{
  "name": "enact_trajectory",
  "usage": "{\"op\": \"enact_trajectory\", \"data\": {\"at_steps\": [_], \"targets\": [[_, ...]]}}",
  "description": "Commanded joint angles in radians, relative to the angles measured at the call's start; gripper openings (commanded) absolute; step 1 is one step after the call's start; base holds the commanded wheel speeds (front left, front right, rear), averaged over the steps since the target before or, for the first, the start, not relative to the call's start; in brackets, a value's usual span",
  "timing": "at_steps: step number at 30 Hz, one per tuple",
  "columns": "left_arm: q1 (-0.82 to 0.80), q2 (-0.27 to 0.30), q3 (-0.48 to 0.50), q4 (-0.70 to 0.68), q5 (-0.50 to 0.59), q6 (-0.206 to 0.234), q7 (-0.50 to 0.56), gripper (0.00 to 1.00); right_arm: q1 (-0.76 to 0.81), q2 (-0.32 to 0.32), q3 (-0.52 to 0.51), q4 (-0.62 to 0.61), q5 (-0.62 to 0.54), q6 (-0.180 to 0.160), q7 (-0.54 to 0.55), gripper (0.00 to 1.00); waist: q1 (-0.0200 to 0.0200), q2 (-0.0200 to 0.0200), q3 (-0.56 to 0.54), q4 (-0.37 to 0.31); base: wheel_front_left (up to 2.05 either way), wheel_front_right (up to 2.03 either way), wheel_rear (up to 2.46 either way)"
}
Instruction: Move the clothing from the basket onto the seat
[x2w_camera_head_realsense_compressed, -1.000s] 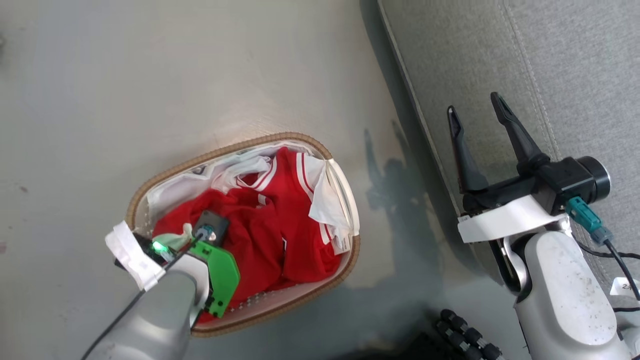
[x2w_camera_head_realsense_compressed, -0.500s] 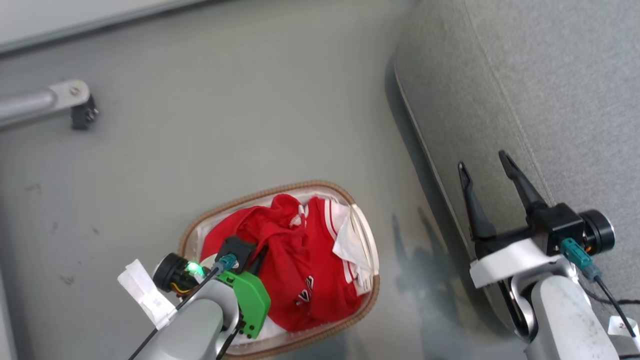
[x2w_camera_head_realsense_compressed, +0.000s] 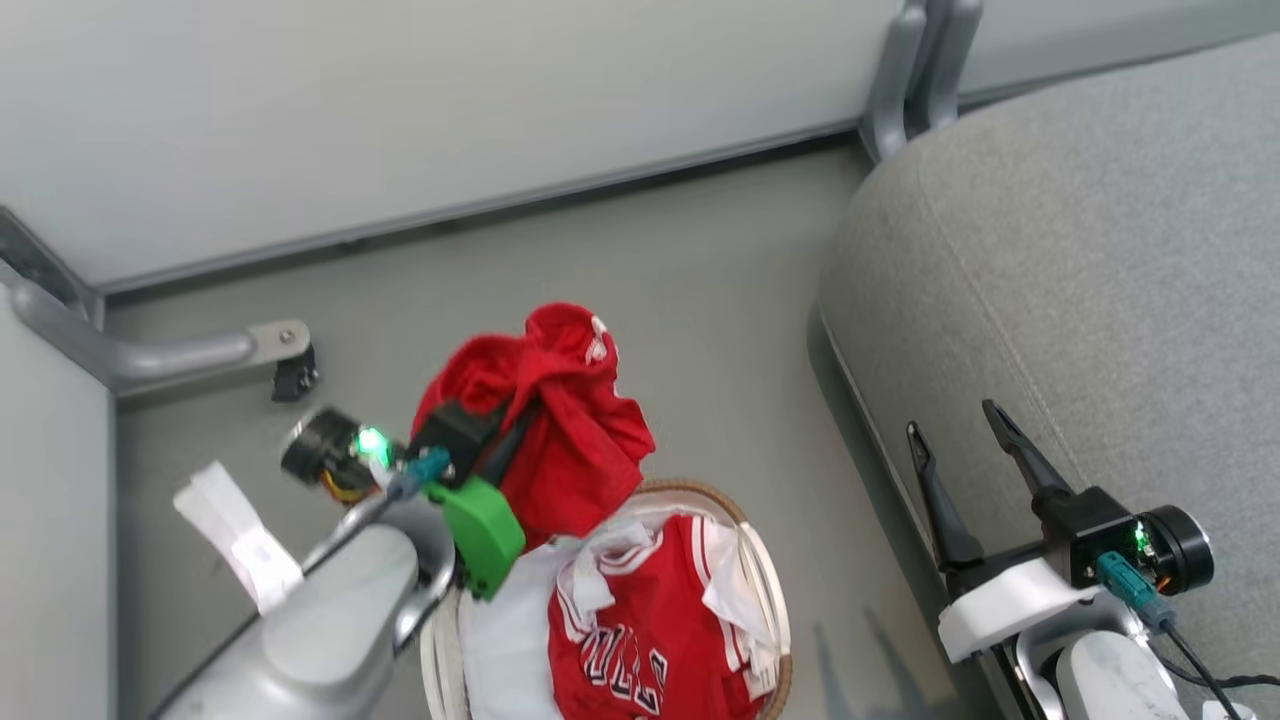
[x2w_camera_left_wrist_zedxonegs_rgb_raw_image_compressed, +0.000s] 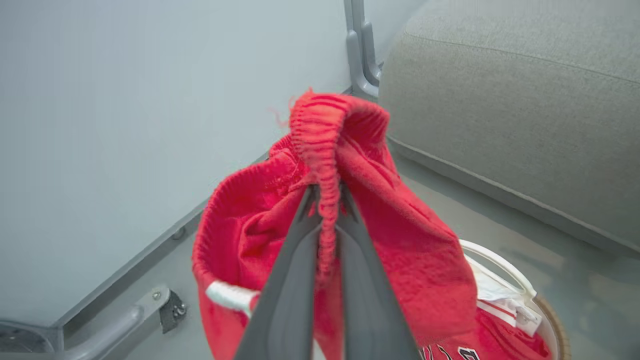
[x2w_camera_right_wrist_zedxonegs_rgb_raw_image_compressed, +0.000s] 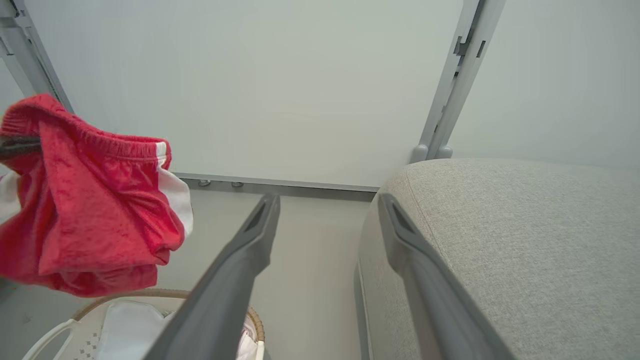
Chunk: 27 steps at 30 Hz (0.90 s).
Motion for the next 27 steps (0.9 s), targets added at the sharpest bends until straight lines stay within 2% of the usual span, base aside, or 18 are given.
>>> {"op": "enact_trajectory", "data": {"at_steps": [1, 12, 21, 27], "targets": [[-0.030, 0.016, -0.012, -0.020, 0.014, -0.002, 0.010, 0.00, 0.018, -0.005, 0.002, 0.004, -0.010, -0.001, -0.002, 1.00, 0.0000, 0.0000, -0.089, 0.025, 0.00, 0.00, 0.00], [-0.258, 0.121, -0.153, -0.204, -0.005, -0.002, 0.127, 0.00, 0.002, -0.004, 0.047, 0.004, -0.022, -0.001, -0.002, 1.00, 0.0000, 0.0000, -0.161, 0.025, 0.00, 0.00, 0.00], [-0.409, 0.126, -0.237, -0.275, -0.043, 0.000, 0.170, 0.00, -0.054, -0.004, 0.108, 0.007, -0.019, -0.001, -0.002, 1.00, 0.0000, 0.0000, -0.192, 0.039, 0.00, 0.00, 0.00], [-0.439, 0.119, -0.271, -0.278, -0.065, 0.000, 0.171, 0.00, -0.086, -0.004, 0.169, 0.020, 0.014, -0.001, -0.002, 1.00, 0.0000, 0.0000, -0.207, 0.047, 0.00, 0.00, 0.00]]}}
